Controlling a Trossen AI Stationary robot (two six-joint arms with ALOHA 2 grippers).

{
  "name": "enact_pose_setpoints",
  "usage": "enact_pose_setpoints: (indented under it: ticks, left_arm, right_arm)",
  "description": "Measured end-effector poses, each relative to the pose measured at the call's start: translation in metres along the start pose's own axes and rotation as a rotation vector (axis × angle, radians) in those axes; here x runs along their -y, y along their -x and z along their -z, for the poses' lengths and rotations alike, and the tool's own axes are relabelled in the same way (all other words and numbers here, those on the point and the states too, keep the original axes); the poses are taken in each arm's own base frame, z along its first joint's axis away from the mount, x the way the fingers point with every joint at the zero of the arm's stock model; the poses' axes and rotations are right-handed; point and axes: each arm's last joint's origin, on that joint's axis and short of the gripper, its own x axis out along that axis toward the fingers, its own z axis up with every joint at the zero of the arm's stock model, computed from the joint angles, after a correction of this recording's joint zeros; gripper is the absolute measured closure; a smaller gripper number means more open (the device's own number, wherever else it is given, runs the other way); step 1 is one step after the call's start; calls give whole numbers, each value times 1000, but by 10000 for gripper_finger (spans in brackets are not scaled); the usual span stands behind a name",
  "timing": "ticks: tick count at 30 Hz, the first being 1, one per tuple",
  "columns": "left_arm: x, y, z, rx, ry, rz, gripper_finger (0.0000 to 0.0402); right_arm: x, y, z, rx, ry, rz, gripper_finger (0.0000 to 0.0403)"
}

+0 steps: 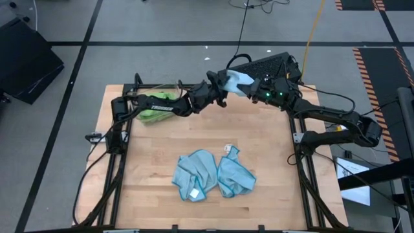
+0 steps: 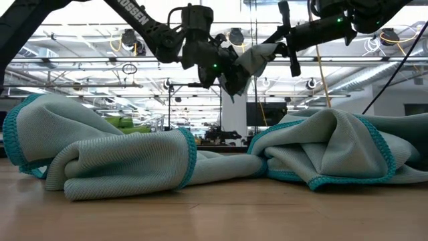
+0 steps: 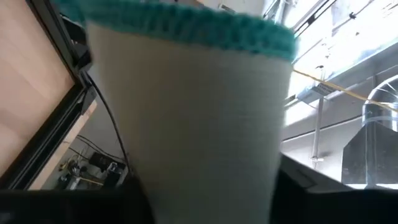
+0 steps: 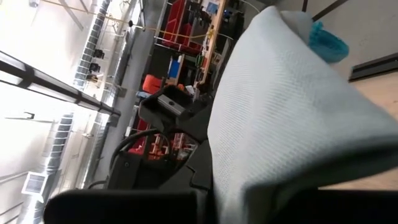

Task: Fold microfiber towels
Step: Stack the folded blue microfiber cloth on top of the green microfiber cloth on the transparent bin

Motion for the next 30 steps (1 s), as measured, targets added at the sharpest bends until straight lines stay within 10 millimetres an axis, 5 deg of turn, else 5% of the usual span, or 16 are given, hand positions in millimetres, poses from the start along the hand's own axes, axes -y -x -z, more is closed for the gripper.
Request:
enact_pose_setpoints:
  ticks: [4, 9, 19, 25, 30]
  left_arm:
    - [3, 0, 0, -6, -61, 21, 314]
    - [15, -3, -4, -17, -139, 114, 386]
    - [69, 2, -20, 145, -449, 204, 388]
    - [115, 26, -24, 340, -735, 89, 388]
    - [127, 57, -31, 504, -897, -175, 388]
  right_arm:
    - [0, 0, 0, 17, 0, 6, 360]
    - [3, 1, -8, 52, -5, 21, 287]
    - [12, 6, -20, -133, -82, 27, 115]
    - [12, 15, -23, -168, -90, 48, 86]
    - [15, 19, -28, -210, -90, 55, 86]
